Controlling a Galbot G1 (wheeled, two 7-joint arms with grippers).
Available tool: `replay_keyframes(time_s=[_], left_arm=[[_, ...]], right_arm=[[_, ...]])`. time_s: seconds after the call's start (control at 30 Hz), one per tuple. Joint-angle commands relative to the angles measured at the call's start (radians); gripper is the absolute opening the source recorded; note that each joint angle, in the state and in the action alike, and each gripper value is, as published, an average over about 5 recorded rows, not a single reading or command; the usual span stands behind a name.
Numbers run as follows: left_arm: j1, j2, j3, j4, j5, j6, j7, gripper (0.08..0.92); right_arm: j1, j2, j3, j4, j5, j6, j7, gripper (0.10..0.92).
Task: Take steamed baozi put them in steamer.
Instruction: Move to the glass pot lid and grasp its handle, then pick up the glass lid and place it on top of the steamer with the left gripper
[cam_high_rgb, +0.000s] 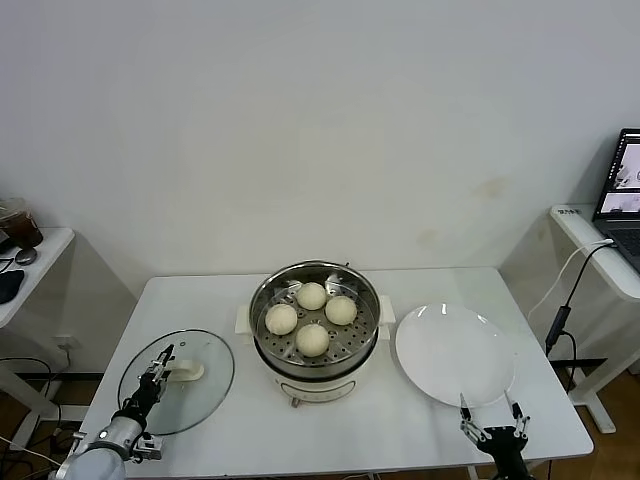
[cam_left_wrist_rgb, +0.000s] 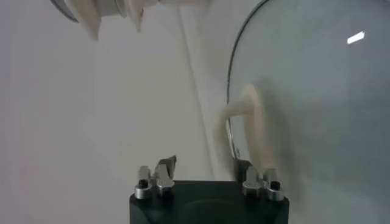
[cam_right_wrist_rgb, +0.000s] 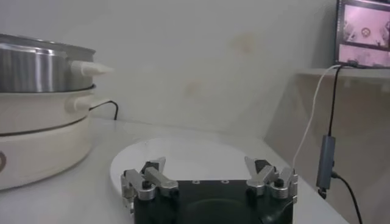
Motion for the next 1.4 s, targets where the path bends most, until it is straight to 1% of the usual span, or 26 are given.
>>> replay_keyframes(time_s=[0.03,0.2,0.3,0.4,0.5,0.63,0.7,0.77,0.87,0.93,1.03,1.1,1.17,1.27,1.4], left_arm=[[-0.025,-0.001,-0.002,0.036,-0.007,0.002,-0.014,0.403],[-0.002,0.002,-0.008,0.004,-0.045,0.006,-0.036,0.256],[0.035,0.006,-0.021,-0.057,-0.077,0.013,-0.037,0.19],[0.092,0.016,-0.041,-0.157,-0.125,0.027,-0.015,0.174],[0.163,0.042,-0.06,-0.286,-0.195,0.078,0.018,0.172],[0.256,0.103,-0.064,-0.47,-0.327,0.247,0.054,0.171],[0.286,0.131,-0.063,-0.536,-0.379,0.332,0.068,0.171],[0.301,0.157,-0.06,-0.605,-0.415,0.403,0.083,0.171],[0.298,0.193,-0.043,-0.706,-0.458,0.486,0.129,0.171],[0.276,0.218,-0.013,-0.763,-0.485,0.535,0.164,0.171],[0.213,0.264,0.085,-0.826,-0.521,0.635,0.208,0.171],[0.138,0.286,0.182,-0.842,-0.525,0.701,0.236,0.171],[0.041,0.291,0.297,-0.834,-0.506,0.746,0.261,0.171],[-0.108,0.267,0.456,-0.789,-0.434,0.785,0.298,0.171],[-0.256,0.194,0.612,-0.728,-0.294,0.825,0.39,0.171]], right_arm=[[-0.002,0.0,-0.003,0.004,0.0,-0.001,-0.001,0.823],[-0.005,-0.001,-0.006,0.009,-0.002,-0.001,-0.003,0.823],[-0.008,-0.002,-0.009,0.011,-0.005,0.0,-0.004,0.823],[-0.01,-0.006,-0.017,0.012,-0.011,0.001,-0.004,0.823],[-0.013,-0.009,-0.024,0.014,-0.016,0.002,-0.005,0.823],[-0.02,-0.014,-0.038,0.021,-0.02,0.003,-0.008,0.823],[-0.023,-0.017,-0.044,0.022,-0.023,0.005,-0.01,0.823],[-0.026,-0.021,-0.05,0.023,-0.026,0.007,-0.011,0.823],[-0.028,-0.025,-0.056,0.024,-0.032,0.01,-0.014,0.823],[-0.028,-0.026,-0.061,0.023,-0.039,0.013,-0.015,0.823],[-0.025,-0.024,-0.069,0.019,-0.057,0.015,-0.012,0.823],[-0.021,-0.019,-0.075,0.013,-0.077,0.019,-0.007,0.823],[-0.014,-0.012,-0.081,0.003,-0.101,0.026,-0.001,0.823],[-0.004,-0.002,-0.088,-0.01,-0.129,0.037,0.006,0.823],[0.006,0.008,-0.098,-0.025,-0.154,0.042,0.014,0.823]])
